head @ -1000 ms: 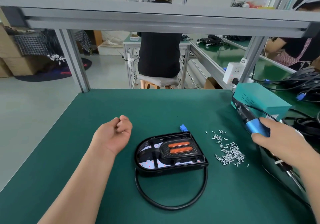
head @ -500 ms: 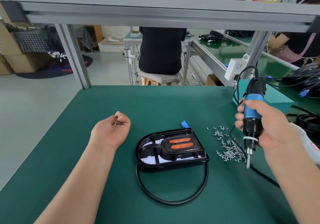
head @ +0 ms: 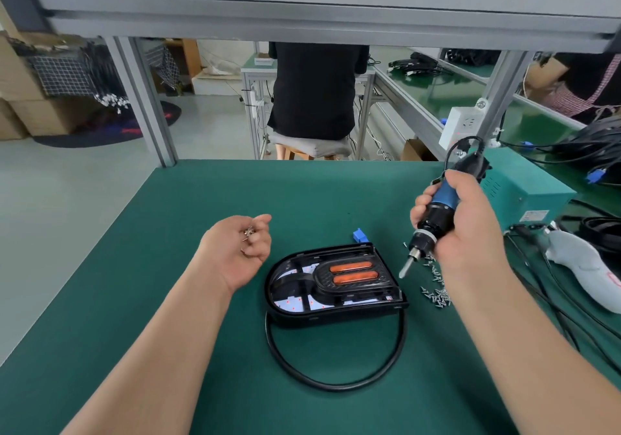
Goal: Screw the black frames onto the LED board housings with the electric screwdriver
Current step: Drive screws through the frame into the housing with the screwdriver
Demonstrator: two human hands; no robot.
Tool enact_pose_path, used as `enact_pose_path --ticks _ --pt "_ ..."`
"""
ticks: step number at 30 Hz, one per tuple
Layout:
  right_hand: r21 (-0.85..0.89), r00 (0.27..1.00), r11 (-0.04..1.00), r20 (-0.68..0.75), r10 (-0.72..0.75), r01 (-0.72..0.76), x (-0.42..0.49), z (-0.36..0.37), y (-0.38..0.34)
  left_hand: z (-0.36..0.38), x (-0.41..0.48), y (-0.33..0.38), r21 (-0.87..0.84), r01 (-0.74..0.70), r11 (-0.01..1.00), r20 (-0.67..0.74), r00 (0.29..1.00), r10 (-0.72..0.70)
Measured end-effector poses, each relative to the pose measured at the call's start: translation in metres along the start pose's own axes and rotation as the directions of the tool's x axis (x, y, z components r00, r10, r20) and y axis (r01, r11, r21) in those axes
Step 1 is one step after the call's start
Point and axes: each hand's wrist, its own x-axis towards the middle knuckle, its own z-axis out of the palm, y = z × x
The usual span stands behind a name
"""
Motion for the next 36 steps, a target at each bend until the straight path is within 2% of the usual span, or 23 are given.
enact_pose_path --ticks 3,8,14,19,23,31,36 --pt "0.098 0.998 0.994 -0.049 -0.035 0.04 0.0 0.003 0.009 0.002 0.0 -0.004 0.225 -0.082 0.971 0.023 0.997 0.079" --pt "0.163 0.985 0.972 -0.044 -0.165 0.17 -0.002 0.002 0.019 0.003 0.0 -0.009 0.382 -0.147 0.912 0.075 0.989 0.128" --pt "0.233 0.993 0.965 -0.013 -0.12 0.12 -0.009 0.005 0.026 0.002 0.003 -0.019 0.573 -0.233 0.786 0.14 0.972 0.187" --pt "0.28 0.99 0.953 0.039 -0.134 0.118 -0.017 0.0 0.031 0.002 -0.001 -0.022 0.653 -0.244 0.716 0.256 0.962 0.095" --pt "0.265 0.985 0.957 0.094 -0.146 0.117 -0.027 -0.009 0.031 0.004 -0.003 -0.027 0.661 -0.253 0.706 0.324 0.946 0.035" --pt "0.223 0.981 0.974 0.178 -0.077 0.036 -0.042 -0.007 0.026 0.006 -0.01 -0.023 0.652 -0.174 0.738 0.328 0.942 -0.068" --pt "0.179 0.981 0.984 0.192 -0.029 -0.006 -0.049 -0.002 0.026 0.006 -0.011 -0.021 0.646 -0.147 0.749 0.301 0.951 -0.073"
